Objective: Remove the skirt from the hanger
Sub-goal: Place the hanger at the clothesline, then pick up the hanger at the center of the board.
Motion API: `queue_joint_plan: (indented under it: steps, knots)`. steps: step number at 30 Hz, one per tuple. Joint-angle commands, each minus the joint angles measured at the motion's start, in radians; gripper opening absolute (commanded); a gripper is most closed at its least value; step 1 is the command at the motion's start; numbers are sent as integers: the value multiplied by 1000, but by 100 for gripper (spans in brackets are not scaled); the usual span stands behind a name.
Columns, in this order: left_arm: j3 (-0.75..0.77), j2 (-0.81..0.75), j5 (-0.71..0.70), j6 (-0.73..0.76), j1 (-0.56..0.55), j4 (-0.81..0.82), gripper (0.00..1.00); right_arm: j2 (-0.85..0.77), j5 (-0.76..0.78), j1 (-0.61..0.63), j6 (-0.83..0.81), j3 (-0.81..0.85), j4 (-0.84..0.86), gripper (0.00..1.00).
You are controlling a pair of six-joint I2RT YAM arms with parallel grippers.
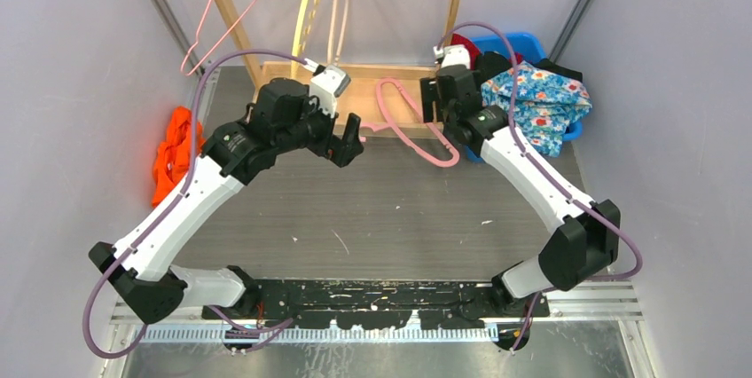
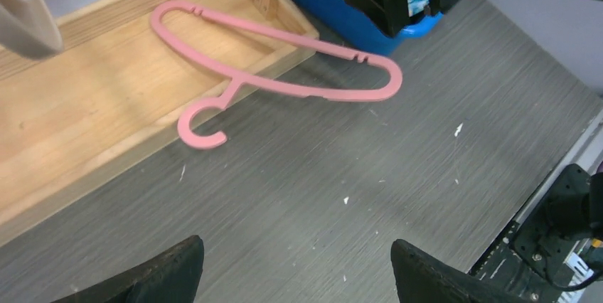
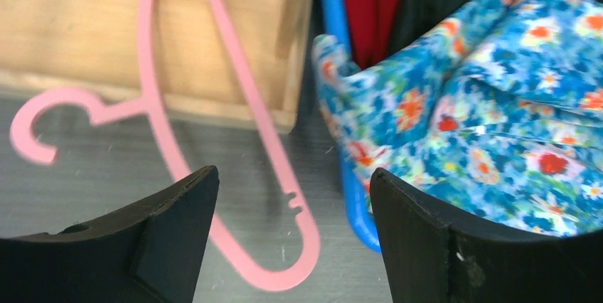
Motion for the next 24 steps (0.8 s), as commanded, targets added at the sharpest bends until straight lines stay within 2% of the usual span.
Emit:
queue_joint_plan:
  steps: [1, 4, 13, 24]
  knots:
    - [-36, -71, -62, 3, 0, 66, 100, 7, -4, 107, -72, 6, -67, 82]
    - [-49, -73, -62, -8, 0, 72, 100, 33, -8, 156, -82, -5, -85, 82]
    - [-99, -123, -91, -34, -1, 75, 100, 144, -80, 163, -33, -74, -48, 81]
    - [-88, -109, -86, -34, -1, 80, 100, 297, -72, 174, -14, -40, -25, 80]
